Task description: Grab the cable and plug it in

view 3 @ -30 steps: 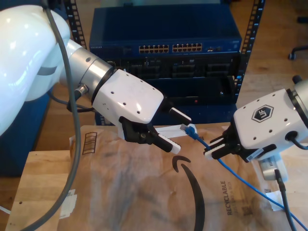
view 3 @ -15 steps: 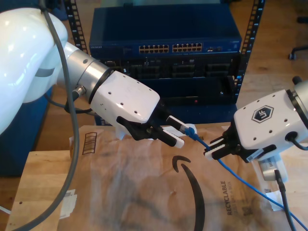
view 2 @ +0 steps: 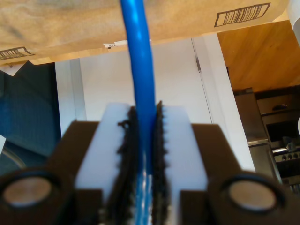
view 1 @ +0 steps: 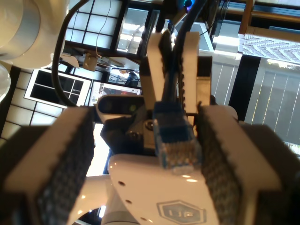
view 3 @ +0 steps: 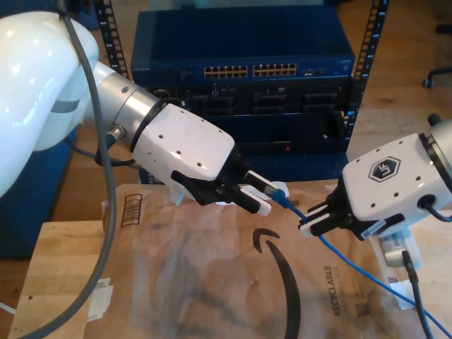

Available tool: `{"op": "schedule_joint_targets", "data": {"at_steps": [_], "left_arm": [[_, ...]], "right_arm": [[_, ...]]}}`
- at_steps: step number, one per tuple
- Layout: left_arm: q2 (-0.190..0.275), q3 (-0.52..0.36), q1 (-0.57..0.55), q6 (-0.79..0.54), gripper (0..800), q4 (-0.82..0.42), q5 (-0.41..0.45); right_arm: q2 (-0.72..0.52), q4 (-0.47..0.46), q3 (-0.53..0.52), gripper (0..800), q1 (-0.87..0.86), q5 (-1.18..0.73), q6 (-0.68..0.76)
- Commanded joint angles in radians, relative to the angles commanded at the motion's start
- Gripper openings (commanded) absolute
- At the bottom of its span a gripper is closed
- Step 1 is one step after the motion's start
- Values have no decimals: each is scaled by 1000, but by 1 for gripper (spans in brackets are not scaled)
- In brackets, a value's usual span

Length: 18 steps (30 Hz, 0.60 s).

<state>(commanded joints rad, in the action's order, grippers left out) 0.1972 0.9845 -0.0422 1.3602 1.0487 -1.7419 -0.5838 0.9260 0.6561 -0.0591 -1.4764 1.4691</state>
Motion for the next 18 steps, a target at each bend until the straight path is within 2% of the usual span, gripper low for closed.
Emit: {"op": "schedule_joint_targets", "data": {"at_steps": [15,18], "left_arm": [[-3,0,0,-8,178,0,3],[-3,-3,5,-31,93,0,17]], "right_arm": [[3,2,-3,14,0,0,-2],[3,2,-3,44,2,0,-2]]}}
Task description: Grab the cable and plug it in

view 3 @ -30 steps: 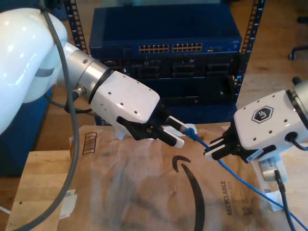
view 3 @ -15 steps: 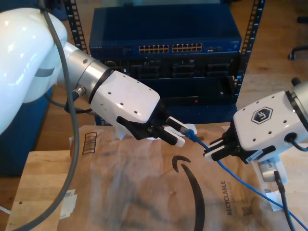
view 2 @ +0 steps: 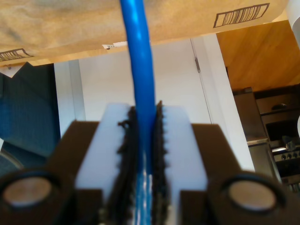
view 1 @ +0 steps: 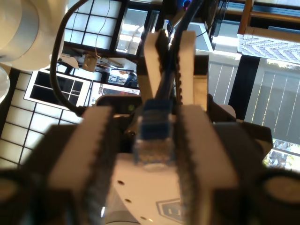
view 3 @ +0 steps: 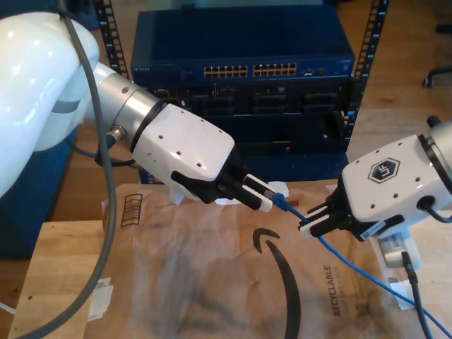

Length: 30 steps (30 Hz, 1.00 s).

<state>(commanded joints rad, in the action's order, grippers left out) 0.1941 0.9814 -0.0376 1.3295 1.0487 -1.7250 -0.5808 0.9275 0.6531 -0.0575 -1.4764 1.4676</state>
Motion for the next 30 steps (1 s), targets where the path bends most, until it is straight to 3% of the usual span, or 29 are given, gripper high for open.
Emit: {"op": "schedule_joint_targets", "data": {"at_steps": [1,5,6,7,13,16,24,30], "left_arm": [[0,-3,0,-5,57,2,11],[0,-5,0,-12,3,2,23],[-2,-5,0,-11,3,2,21],[-2,-5,-2,-11,3,2,20],[-61,3,21,28,3,12,-6],[-126,35,64,83,3,37,-77],[-270,81,109,146,5,149,-245],[-333,83,115,183,7,169,-341]], "right_arm": [[0,0,0,91,0,0,0],[32,0,11,635,0,-3,-64],[28,0,14,749,0,-2,-75],[26,0,18,798,0,-2,-78],[-109,-8,6,797,2,97,-87],[-167,-2,-14,797,2,193,-186],[-278,-3,-14,798,20,253,-253],[-304,-3,-17,797,89,339,-315]]}}
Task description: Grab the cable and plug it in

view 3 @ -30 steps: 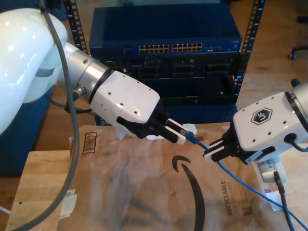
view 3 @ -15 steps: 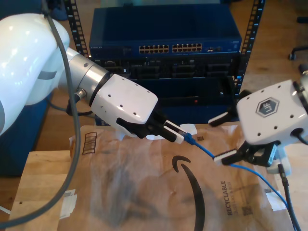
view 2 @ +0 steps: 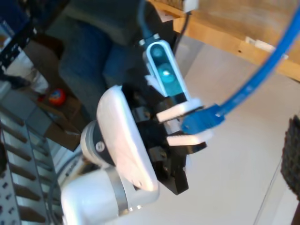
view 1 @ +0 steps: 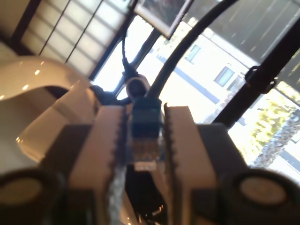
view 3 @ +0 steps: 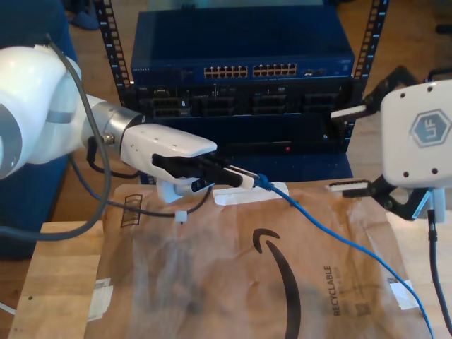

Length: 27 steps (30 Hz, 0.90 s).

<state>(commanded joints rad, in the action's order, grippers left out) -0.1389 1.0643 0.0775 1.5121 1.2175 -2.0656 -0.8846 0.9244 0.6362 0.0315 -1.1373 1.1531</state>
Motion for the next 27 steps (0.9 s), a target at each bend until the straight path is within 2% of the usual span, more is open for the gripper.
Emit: {"op": "schedule_joint_targets", "data": {"at_steps": [6,9,13,22,27], "left_arm": [[-25,6,9,0,8,71,-41],[-66,40,51,9,8,97,-52],[-95,61,68,61,8,126,-110],[-106,54,74,61,21,146,-144],[-106,51,74,58,29,169,-183]], "right_arm": [[2,-3,-46,797,173,209,-66],[2,-3,-71,798,236,281,-78],[-3,-5,-84,798,305,365,-97],[-28,-9,-170,797,512,709,-104],[-26,-6,-175,796,519,753,-101]]}}
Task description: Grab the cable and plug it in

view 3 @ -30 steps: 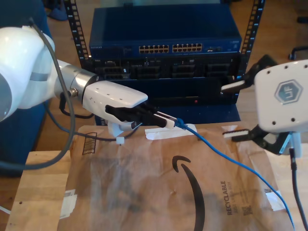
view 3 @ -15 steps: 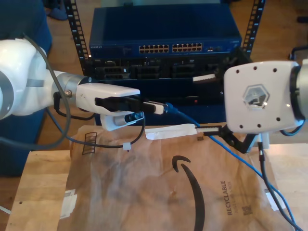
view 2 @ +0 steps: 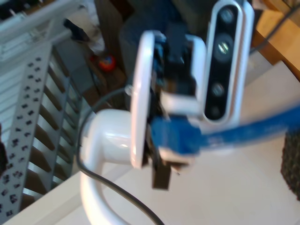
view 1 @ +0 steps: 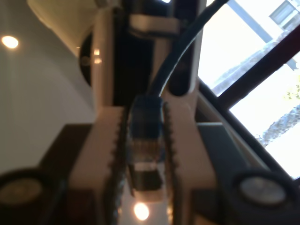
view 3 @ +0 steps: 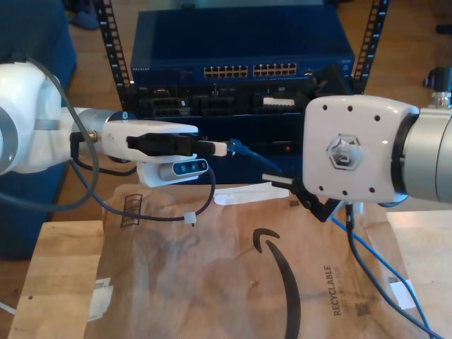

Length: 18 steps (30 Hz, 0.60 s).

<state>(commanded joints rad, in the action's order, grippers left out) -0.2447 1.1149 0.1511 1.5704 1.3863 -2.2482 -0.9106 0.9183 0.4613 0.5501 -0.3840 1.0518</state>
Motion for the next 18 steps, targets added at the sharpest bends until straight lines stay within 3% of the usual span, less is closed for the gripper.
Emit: {"op": "schedule_joint_targets", "data": {"at_steps": [12,18], "left_arm": [[-2,0,-3,3,30,12,-17],[-3,-6,-5,3,34,12,-14]], "right_arm": [[5,0,-8,776,64,0,0],[5,2,-6,675,64,0,2]]}}
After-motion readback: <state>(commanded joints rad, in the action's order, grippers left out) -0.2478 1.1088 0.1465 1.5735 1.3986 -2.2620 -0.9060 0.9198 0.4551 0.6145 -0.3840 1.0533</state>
